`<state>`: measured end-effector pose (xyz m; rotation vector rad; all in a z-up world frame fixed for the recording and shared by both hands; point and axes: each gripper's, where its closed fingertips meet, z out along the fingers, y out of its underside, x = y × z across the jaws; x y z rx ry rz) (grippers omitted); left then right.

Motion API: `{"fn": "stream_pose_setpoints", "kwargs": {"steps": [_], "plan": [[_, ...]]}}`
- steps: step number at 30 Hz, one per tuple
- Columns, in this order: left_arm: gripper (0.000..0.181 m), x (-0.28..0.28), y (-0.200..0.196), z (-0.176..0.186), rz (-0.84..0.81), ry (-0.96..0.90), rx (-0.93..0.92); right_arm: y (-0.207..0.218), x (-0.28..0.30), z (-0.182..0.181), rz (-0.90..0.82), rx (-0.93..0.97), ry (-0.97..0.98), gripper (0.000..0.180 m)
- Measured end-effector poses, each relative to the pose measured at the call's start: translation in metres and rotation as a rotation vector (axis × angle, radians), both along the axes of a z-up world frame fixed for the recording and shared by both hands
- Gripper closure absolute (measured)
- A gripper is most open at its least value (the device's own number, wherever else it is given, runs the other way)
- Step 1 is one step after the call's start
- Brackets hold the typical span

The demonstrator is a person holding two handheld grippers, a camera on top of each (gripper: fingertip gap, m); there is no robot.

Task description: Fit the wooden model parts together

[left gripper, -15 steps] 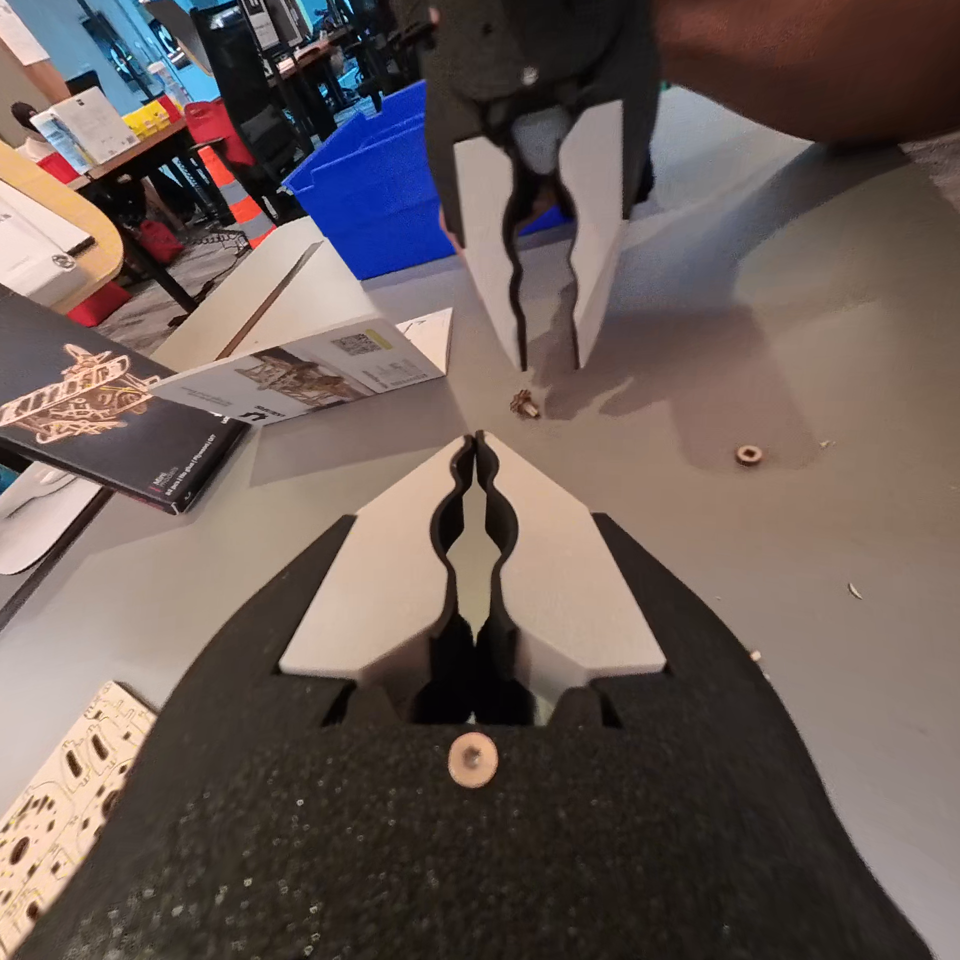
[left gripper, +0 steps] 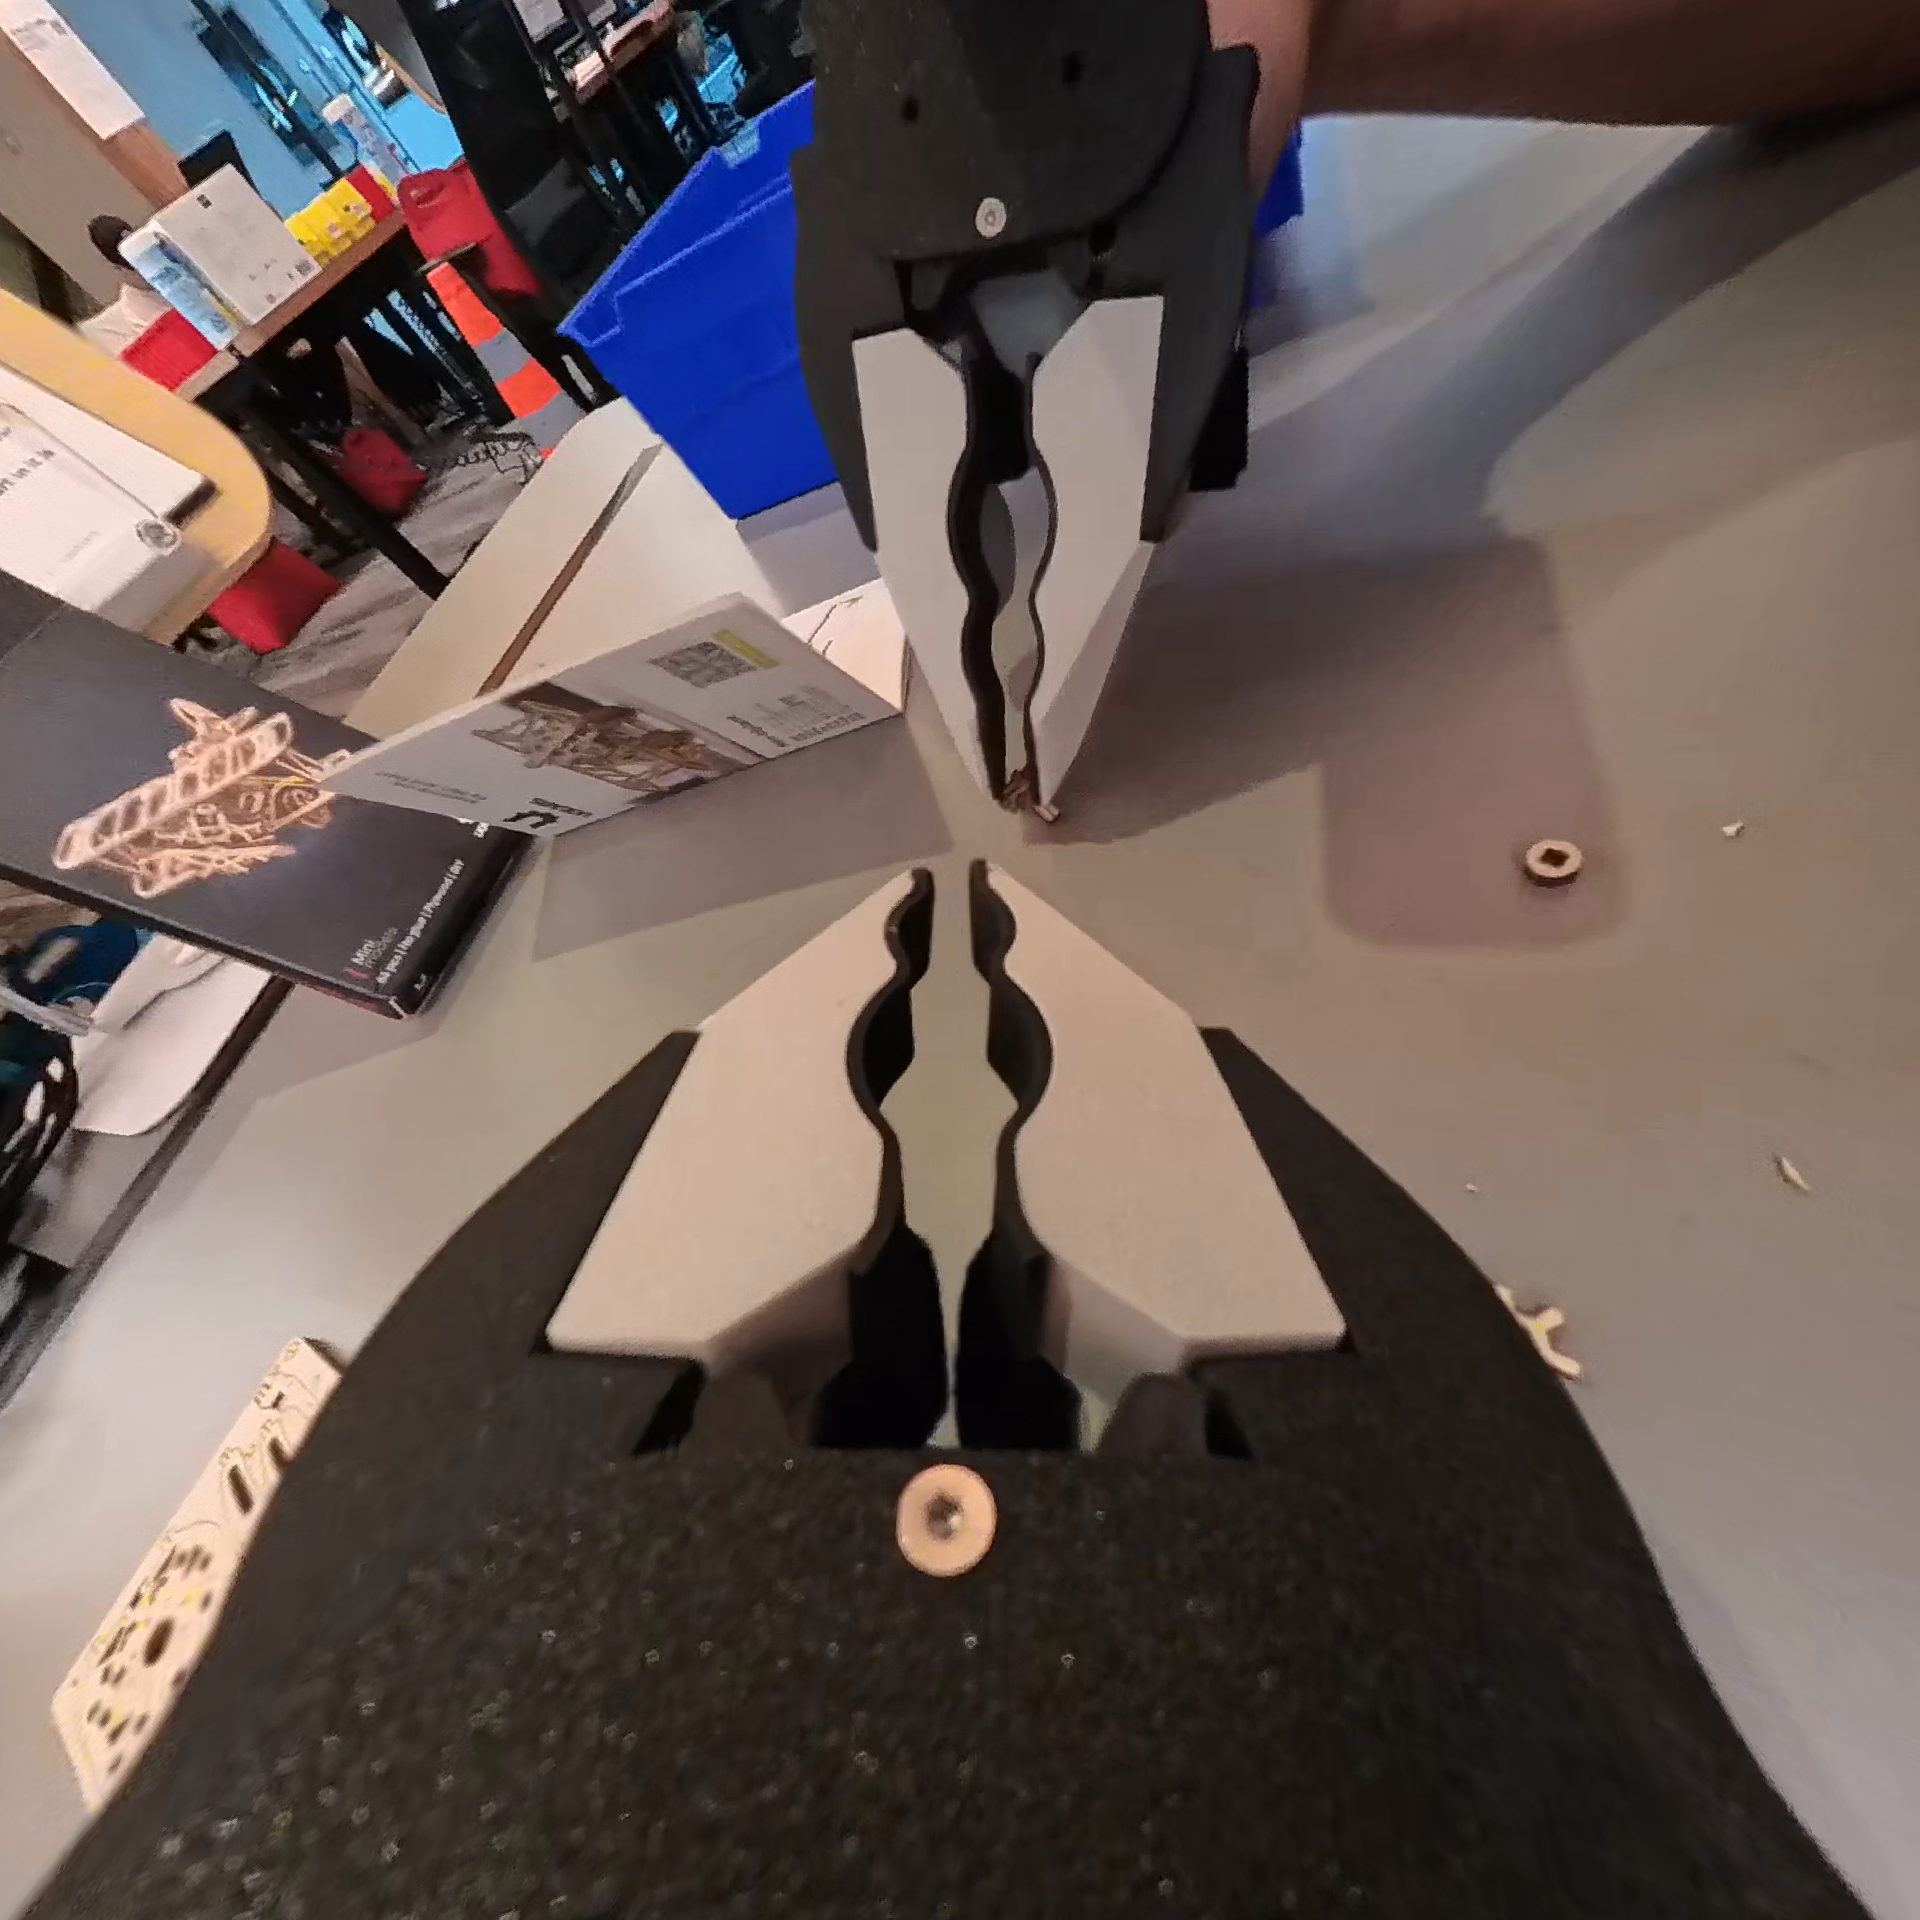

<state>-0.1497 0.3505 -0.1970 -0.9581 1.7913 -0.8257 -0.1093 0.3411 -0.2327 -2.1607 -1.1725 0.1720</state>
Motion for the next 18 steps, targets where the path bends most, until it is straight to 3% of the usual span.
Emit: {"fn": "stream_pose_setpoints", "kwargs": {"steps": [7,18], "plan": [[0.167,0.002,0.006,0.002,0.037,-0.004,-0.025,0.022,-0.04,0.041,-0.023,0.163,0.305,0.172],[0.17,0.006,0.03,0.01,0.208,-0.066,0.003,0.047,-0.031,0.058,-0.273,0.265,0.371,0.172]]}}
